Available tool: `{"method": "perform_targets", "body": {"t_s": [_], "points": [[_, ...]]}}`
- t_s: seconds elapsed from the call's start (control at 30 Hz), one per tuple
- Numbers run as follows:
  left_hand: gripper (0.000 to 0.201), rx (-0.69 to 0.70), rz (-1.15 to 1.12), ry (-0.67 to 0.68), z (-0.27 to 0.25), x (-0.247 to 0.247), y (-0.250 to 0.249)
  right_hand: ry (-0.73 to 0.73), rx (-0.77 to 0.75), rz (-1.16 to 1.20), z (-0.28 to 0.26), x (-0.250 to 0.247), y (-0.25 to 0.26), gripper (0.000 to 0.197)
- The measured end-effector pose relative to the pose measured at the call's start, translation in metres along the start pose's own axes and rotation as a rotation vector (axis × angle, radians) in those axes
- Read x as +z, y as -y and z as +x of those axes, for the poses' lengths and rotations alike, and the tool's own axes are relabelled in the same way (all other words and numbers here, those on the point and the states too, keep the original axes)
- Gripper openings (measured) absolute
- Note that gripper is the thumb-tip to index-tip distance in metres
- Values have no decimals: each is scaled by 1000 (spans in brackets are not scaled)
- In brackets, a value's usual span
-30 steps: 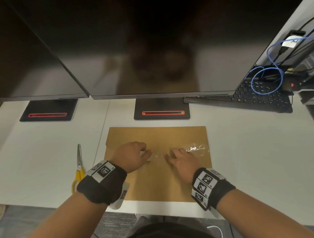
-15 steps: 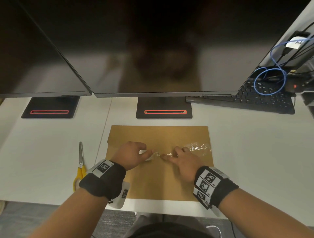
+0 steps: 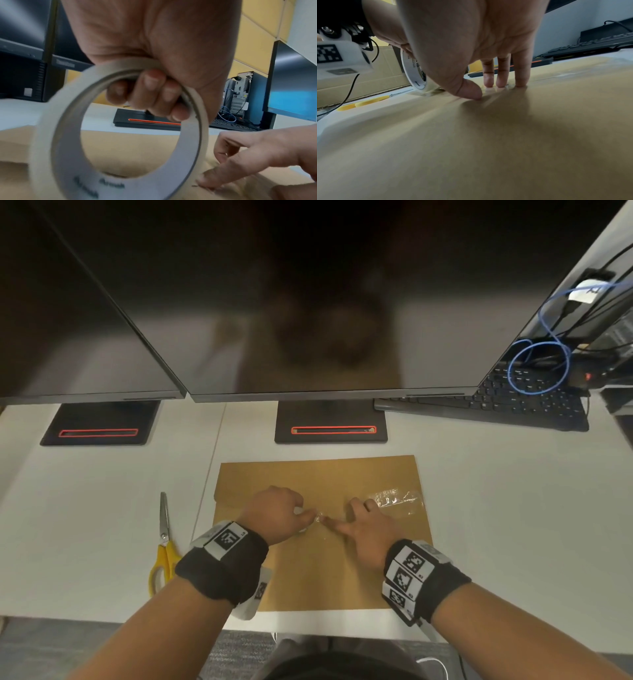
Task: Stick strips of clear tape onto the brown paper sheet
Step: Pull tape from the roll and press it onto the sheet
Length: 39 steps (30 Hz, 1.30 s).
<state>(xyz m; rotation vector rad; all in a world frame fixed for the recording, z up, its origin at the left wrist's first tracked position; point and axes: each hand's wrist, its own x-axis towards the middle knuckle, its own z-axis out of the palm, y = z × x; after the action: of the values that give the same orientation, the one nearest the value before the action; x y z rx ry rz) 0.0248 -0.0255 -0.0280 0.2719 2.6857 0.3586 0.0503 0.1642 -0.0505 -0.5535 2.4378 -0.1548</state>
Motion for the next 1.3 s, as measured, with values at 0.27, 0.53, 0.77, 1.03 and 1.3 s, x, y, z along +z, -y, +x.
{"method": "perform_targets", "body": {"t_s": [0.27, 0.53, 0.77, 1.03, 1.3], "points": [[40, 108, 324, -149, -21, -4, 2, -18, 40, 52, 3, 6, 2, 80], [44, 293, 246, -363, -51, 50, 11, -53, 38, 86, 4, 10, 1, 74], [35, 322, 281, -384, -42, 48, 15, -27, 34, 90, 2, 6, 1, 76], [25, 172, 237, -225, -40, 57, 38, -6, -1, 28, 2, 5, -2, 86], [64, 245, 384, -29, -28, 61, -19, -177, -40, -2, 7, 22, -12, 63]]}}
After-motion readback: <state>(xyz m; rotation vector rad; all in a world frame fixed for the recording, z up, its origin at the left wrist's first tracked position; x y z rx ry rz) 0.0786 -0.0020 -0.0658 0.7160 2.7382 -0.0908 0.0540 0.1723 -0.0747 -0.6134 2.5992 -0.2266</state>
